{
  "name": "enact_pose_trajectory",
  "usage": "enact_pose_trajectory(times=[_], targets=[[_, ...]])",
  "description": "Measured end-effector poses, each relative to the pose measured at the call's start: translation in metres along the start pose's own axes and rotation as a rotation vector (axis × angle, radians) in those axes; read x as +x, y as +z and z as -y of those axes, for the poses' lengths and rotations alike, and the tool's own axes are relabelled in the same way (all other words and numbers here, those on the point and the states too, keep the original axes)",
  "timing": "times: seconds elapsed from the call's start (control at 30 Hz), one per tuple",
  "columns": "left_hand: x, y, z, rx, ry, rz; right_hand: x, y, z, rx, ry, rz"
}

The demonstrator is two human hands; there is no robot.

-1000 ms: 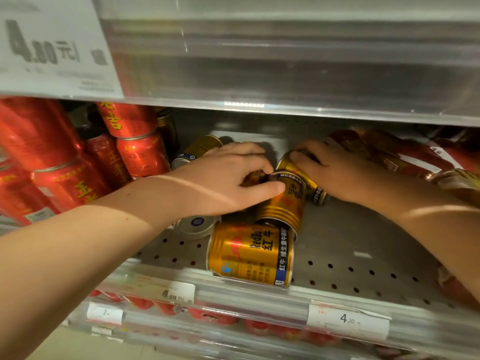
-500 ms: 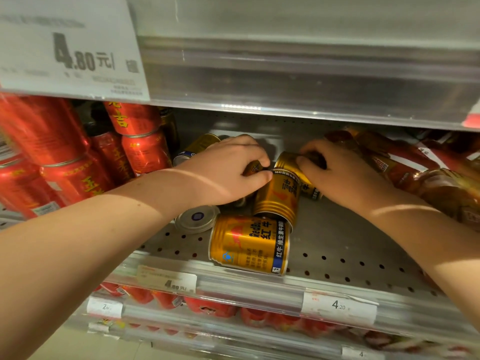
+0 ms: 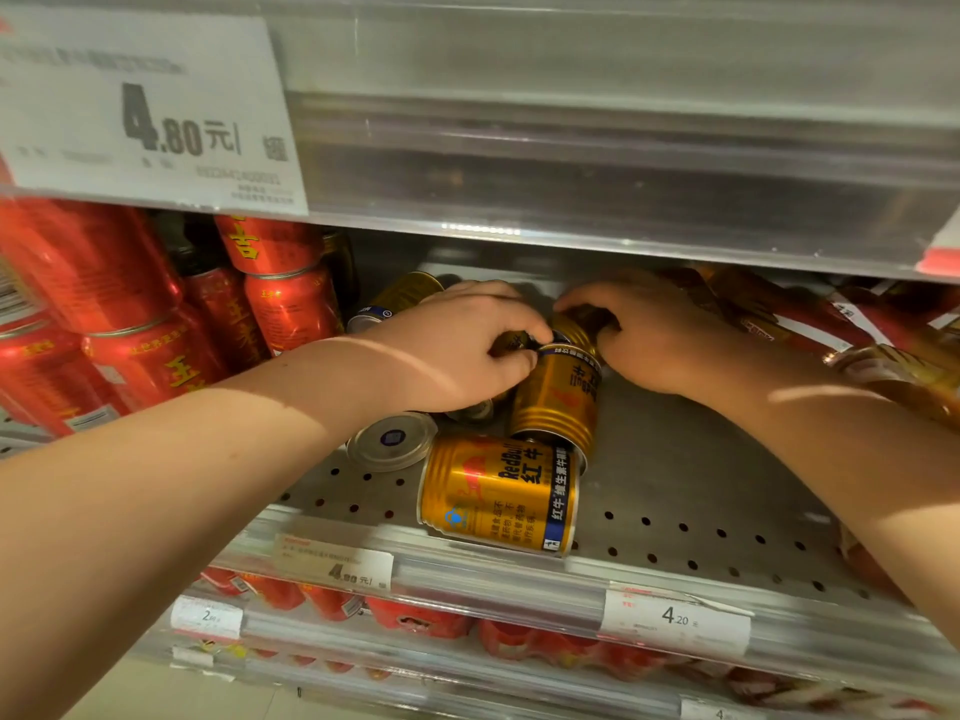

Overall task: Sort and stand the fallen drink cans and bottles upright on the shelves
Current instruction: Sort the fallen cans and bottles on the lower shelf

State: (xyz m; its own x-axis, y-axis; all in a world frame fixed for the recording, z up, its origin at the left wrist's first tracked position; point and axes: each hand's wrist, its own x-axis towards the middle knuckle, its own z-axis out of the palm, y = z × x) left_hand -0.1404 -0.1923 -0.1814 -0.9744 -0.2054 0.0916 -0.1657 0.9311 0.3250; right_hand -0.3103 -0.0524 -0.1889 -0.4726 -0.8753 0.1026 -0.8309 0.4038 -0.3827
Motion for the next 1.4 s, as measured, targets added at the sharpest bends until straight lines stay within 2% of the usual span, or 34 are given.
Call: enact_pose_trajectory(times=[0.43, 0.6, 1.1, 1.27, 1.4], targets=[[0.002, 0.005, -0.004, 0.010, -0.051, -0.029, 0.003, 0.002, -0.009, 0.159, -0.030, -0.040], [0.000, 0.005, -0.003, -0.008, -0.046, -0.053, -0.002, 0.009, -0.008, 0.208, -0.083, -0.131], [0.000, 0.003, -0.003, -0.048, -0.071, -0.099, -0.016, 0.011, -0.002, 0.029, -0.067, -0.293], [-0.007, 0.002, -0.017, -0.099, -0.135, -0.091, -0.034, 0.014, -0.005, 0.165, -0.002, -0.288], [-0.023, -0.003, -0.031, -0.180, -0.192, -0.168, -0.054, 0.019, 0.001, 0.271, 0.034, -0.309]])
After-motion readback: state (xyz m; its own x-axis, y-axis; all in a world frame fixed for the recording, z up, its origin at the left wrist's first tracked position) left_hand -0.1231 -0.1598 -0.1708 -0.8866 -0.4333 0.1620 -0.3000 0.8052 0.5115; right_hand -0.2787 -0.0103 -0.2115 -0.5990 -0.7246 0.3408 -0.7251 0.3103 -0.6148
